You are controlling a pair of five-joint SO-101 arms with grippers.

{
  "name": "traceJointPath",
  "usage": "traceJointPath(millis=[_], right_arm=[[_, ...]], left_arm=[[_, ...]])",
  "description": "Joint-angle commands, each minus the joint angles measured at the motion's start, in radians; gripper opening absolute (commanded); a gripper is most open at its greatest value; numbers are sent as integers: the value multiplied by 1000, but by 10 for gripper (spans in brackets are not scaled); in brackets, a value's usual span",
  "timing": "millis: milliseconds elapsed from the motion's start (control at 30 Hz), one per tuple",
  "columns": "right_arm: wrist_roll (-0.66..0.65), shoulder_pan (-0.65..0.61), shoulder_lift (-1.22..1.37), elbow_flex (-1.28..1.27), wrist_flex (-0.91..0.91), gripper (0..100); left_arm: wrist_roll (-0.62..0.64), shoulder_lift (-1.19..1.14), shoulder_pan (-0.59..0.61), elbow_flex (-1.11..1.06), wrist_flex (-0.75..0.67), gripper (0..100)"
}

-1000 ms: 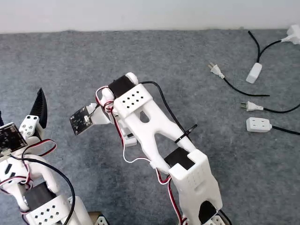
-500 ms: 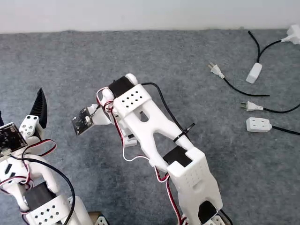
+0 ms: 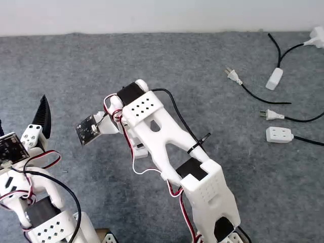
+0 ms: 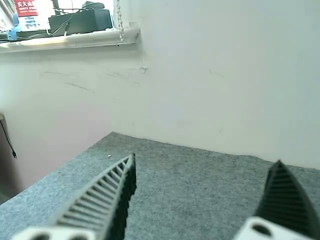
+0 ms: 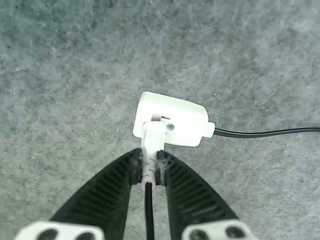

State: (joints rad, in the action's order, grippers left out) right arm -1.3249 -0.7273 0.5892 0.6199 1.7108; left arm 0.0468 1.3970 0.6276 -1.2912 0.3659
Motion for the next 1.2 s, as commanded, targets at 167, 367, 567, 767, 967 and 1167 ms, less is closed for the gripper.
traceJointPath(millis=[167,367,567,767,967,1167], right_arm=[[6,48,-4,11,-44,9],[6,58,-2,11,-42,9],[6,21,45,9,-1,9],[9,-27,85,11,12,9],[12,-41,87,11,13,9],[38,-42,94,11,-10,9]], left_arm=[[9,11,3,13,-31,397],[11,11,3,13,-31,397],[11,11,3,13,-31,397],[12,11,3,13,-31,397],[12,11,3,12,-31,397],[12,11,3,12,-31,397]])
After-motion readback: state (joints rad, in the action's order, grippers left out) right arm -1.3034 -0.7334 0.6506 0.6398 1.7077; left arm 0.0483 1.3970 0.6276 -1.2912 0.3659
